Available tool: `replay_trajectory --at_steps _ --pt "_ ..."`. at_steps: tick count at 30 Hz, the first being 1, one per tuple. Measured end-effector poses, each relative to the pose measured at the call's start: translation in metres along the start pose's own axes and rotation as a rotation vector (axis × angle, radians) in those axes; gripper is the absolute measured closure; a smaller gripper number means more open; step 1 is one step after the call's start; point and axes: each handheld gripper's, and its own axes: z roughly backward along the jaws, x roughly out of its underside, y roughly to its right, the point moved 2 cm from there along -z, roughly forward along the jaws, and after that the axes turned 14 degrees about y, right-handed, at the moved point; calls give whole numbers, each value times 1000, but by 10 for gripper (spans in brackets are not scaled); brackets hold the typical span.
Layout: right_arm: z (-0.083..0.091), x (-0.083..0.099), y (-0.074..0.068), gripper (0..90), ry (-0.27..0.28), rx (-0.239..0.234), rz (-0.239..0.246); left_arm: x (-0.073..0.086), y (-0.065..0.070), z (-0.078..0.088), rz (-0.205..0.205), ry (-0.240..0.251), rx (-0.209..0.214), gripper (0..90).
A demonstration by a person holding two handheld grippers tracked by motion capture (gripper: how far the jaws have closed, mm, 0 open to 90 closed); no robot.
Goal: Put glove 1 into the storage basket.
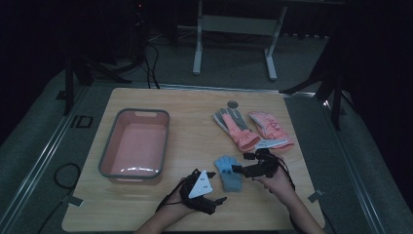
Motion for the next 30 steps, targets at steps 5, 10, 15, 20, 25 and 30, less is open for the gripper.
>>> replay_trajectory --at_steps 5,10,15,20,25,30 --pt "-12 0 5 345 -25 49 21 -6 -1 -13 -71 -8 37 252" --pt "-27 8 9 402 -57 55 -4 2 -2 -33 -100 -94 105 289" --pt "-34 21 10 341 -78 102 -6 6 1 -42 -140 -113 121 317" --pt "-38 26 4 345 -92 148 54 11 5 -51 -222 -165 157 397" --pt "-40 27 -2 450 -103 169 98 14 6 -57 -269 -212 133 452" --pt "-40 27 -4 618 -110 139 99 15 4 -60 -282 -237 92 587"
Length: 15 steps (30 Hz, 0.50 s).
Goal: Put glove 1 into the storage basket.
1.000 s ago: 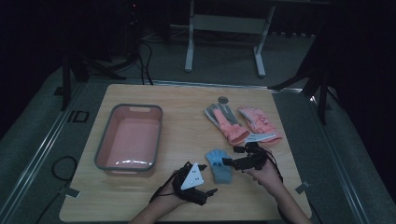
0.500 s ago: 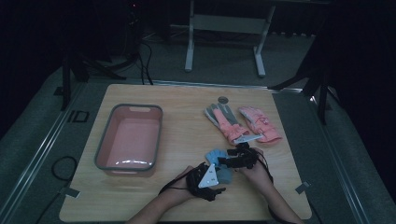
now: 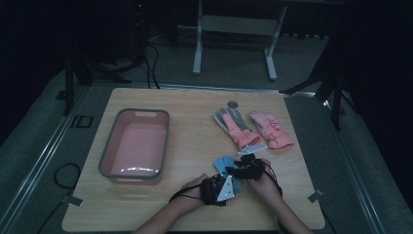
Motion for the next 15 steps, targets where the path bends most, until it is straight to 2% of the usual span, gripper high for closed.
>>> replay_trajectory --at_steps 1,2,3,4,5,6,7,8,9,13,15 --pt "0 1 -1 691 1 -16 -7 0 -1 -1 11 -6 -6 617" --pt "0 1 -1 691 1 -16 -7 0 -1 -1 11 -6 -6 635" --pt "-1 1 0 744 -5 -46 -44 -1 -2 -1 26 -4 -11 666" --pt "-1 0 1 760 -9 -58 -58 -1 -4 0 42 -5 -8 697" --pt "-1 0 1 760 -9 -58 -58 -1 -4 0 42 -5 -8 717" --pt "-1 0 3 777 -15 -79 -91 -2 -7 1 75 -8 6 732" --pt "-1 0 3 777 -15 -79 -91 -2 -7 1 75 -8 6 741" --pt "-2 0 3 782 -17 -86 -101 -2 -9 2 91 -7 12 741" --pt "-2 0 5 791 -20 -98 -135 -3 -10 3 98 -6 15 754" --pt "1 -4 5 800 -11 -118 -146 -7 -15 9 119 -4 21 763" --pt "3 -8 5 802 9 -125 -156 -11 -19 13 113 1 21 766"
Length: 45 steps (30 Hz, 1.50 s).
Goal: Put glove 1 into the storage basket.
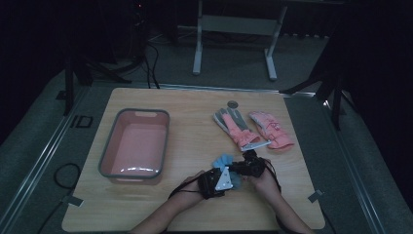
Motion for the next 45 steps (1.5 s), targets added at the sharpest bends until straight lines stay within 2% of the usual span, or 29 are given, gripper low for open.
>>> replay_trajectory --at_steps 2,4,8,9,13,14,18,19,23,24,25,30,41,45 --pt "1 -3 -1 803 5 -3 4 -2 -1 2 -8 0 -3 768" --pt "6 -15 -3 804 44 -19 -8 -7 -5 7 -10 6 -10 768" --pt "12 -33 -7 804 74 -23 -4 -18 -14 17 -16 20 -29 769" --pt "13 -37 -8 803 83 -22 -2 -23 -18 22 -31 15 -36 769" --pt "14 -48 -12 803 95 -26 1 -28 -24 30 -34 15 -37 769" --pt "14 -55 -16 803 98 -24 20 -31 -27 34 -31 15 -36 769" --pt "11 -67 -23 803 106 -36 33 -36 -36 46 -43 5 -35 769" --pt "10 -70 -24 803 109 -38 36 -38 -39 52 -46 2 -46 769" --pt "5 -79 -29 804 118 -48 40 -39 -43 58 -50 -4 -58 769" --pt "5 -79 -29 804 118 -48 40 -40 -46 65 -53 -5 -73 769" --pt "1 -88 -35 804 127 -57 51 -40 -47 68 -50 -2 -78 769" --pt "-9 -102 -49 804 119 -61 92 -37 -54 86 -44 -3 -108 769" --pt "-29 -126 -69 804 118 -111 102 -33 -65 118 -28 -15 -144 769" --pt "-43 -138 -84 804 112 -123 127 -28 -71 135 -25 -30 -169 769"
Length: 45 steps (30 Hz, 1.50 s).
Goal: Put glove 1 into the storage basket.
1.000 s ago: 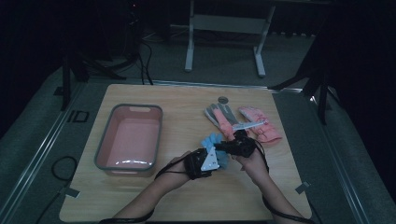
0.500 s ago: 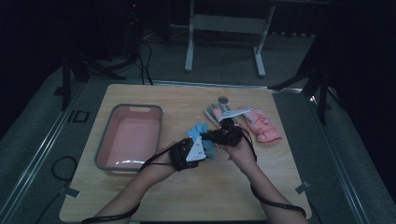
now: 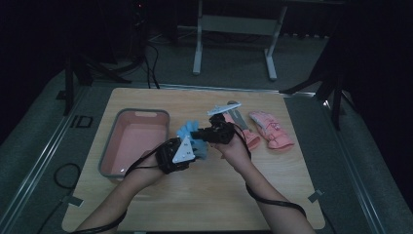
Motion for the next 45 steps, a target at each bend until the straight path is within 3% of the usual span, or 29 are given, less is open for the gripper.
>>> replay_trajectory --at_steps 8,14,23,25,32,36,45 --pt "-29 -14 -17 805 -15 -43 19 14 -9 24 20 -16 -44 769" --pt "-62 -23 -34 805 -29 -70 34 33 -20 47 46 -36 -82 769" --pt "-110 -22 -49 805 -58 -109 30 66 -31 73 71 -84 -114 769" --pt "-119 -23 -52 805 -61 -116 27 74 -35 77 94 -82 -118 769" --pt "-146 -17 -49 805 -66 -122 -5 96 -48 77 120 -108 -96 768" --pt "-157 -10 -44 805 -89 -98 11 106 -53 72 146 -143 -74 767" --pt "-174 4 -34 803 -153 -60 12 117 -59 59 131 -227 -41 763"
